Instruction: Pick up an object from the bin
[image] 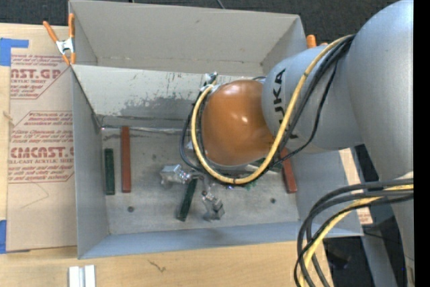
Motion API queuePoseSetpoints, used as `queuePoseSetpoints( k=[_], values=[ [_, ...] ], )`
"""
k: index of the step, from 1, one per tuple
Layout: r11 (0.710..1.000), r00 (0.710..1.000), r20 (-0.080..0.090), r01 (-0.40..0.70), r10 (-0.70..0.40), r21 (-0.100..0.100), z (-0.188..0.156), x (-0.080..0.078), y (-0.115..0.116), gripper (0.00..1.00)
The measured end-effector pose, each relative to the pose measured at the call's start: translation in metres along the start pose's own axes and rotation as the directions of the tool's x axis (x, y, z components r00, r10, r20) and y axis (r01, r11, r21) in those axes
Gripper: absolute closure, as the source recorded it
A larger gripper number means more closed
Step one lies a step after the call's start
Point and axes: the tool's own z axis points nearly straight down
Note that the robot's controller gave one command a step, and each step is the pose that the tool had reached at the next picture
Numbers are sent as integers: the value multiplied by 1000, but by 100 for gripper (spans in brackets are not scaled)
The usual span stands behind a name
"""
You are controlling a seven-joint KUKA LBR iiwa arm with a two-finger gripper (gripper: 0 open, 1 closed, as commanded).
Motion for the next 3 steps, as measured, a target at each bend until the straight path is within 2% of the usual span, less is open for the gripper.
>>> queuePoseSetpoints(
  k=[1,3],
  values=[
    [1000,1000,-1,10,-10,0,15,6,-4,100],
    [1000,1000,-4,10,-10,-3,11,7,-3,100]
  ],
)
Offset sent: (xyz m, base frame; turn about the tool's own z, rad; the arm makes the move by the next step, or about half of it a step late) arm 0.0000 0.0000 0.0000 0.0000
